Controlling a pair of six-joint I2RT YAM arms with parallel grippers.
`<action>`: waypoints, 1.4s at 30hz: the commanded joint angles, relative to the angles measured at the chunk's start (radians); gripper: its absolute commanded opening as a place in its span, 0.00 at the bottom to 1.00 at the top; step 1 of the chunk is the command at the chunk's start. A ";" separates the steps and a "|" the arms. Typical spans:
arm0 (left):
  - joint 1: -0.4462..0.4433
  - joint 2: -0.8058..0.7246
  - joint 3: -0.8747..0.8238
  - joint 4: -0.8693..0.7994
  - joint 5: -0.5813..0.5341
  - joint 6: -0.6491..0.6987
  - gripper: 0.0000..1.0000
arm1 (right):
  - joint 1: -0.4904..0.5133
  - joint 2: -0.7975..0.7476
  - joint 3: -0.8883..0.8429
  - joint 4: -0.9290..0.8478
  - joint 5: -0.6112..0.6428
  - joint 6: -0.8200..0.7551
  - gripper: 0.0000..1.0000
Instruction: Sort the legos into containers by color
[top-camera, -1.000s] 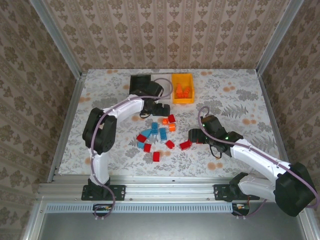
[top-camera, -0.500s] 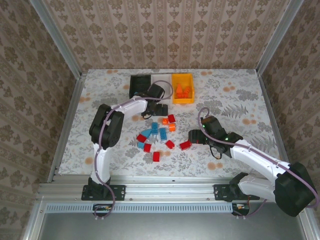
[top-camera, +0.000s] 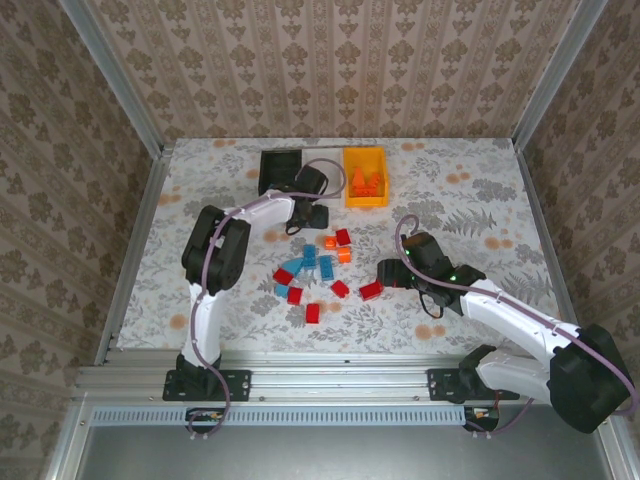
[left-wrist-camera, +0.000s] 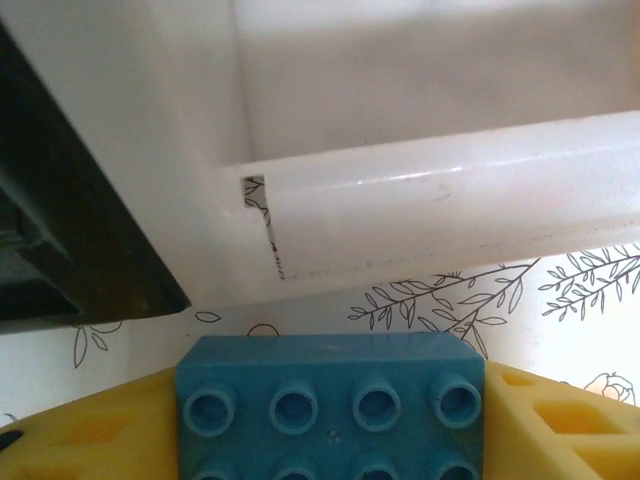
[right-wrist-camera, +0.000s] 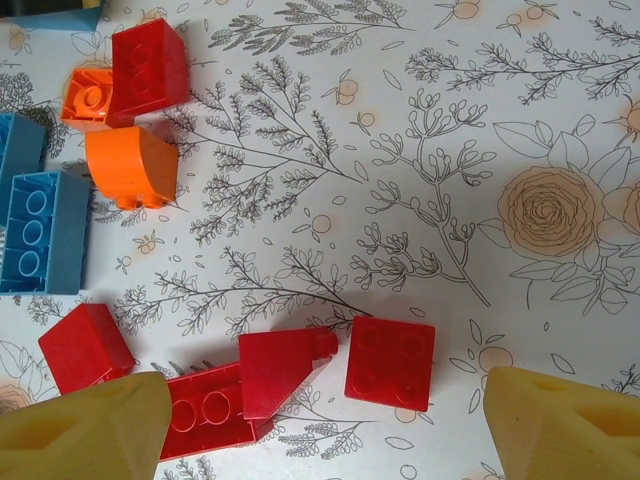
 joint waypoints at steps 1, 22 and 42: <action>0.002 -0.030 -0.065 0.032 0.019 0.021 0.58 | -0.005 0.008 -0.012 0.031 -0.003 0.000 0.83; 0.024 -0.295 -0.085 -0.041 0.011 0.178 0.55 | -0.005 0.044 -0.013 0.068 0.000 0.003 0.81; 0.246 0.067 0.464 -0.333 0.173 0.188 0.80 | -0.004 0.039 -0.001 0.050 -0.029 0.002 0.82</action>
